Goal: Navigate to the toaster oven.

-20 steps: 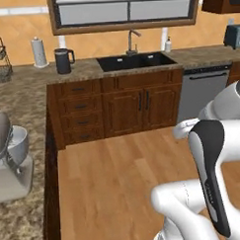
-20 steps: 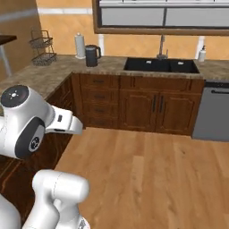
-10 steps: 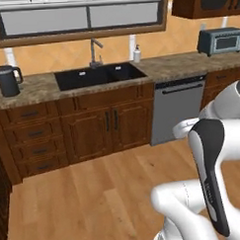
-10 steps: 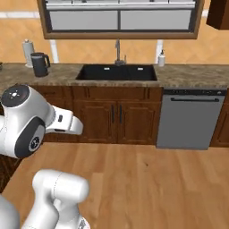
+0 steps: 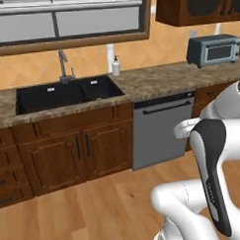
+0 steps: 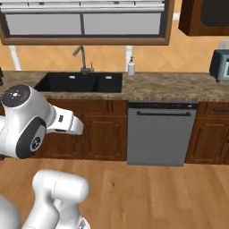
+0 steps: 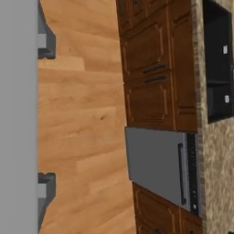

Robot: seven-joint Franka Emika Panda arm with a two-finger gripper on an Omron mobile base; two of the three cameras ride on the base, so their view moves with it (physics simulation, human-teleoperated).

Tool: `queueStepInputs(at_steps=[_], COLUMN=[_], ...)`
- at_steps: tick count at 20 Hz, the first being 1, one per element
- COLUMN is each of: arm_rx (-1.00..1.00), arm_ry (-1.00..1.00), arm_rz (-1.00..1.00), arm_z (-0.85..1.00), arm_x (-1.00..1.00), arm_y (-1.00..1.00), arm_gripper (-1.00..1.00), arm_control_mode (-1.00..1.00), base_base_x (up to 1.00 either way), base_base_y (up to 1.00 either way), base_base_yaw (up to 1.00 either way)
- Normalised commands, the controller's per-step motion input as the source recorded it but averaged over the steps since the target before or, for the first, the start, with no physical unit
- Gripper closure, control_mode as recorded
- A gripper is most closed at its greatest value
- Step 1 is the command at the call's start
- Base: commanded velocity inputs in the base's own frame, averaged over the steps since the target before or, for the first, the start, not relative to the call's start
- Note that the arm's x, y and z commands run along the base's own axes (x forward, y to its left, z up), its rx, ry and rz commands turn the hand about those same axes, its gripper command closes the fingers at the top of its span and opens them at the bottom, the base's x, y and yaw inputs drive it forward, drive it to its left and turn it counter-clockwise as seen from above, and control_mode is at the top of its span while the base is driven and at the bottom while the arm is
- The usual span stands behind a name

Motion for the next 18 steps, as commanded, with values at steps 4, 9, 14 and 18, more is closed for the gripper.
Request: queueStepInputs(at_steps=[4, 9, 14, 18], arm_rx=[0.00, 0.00, 0.00, 0.00], arm_ry=[0.00, 0.00, 0.00, 0.00], arm_rz=[0.00, 0.00, 0.00, 0.00], arm_z=[0.00, 0.00, 0.00, 0.00], arm_x=[0.00, 0.00, 0.00, 0.00], arm_y=[0.00, 0.00, 0.00, 0.00], arm_gripper=[-1.00, -1.00, -1.00, -1.00], arm_control_mode=[1.00, 1.00, 1.00, 1.00], base_base_x=[0.91, 0.75, 0.59, 0.63], base_base_y=[-1.00, -1.00, -1.00, -1.00], base_base_yaw=[0.00, 0.00, 0.00, 0.01])
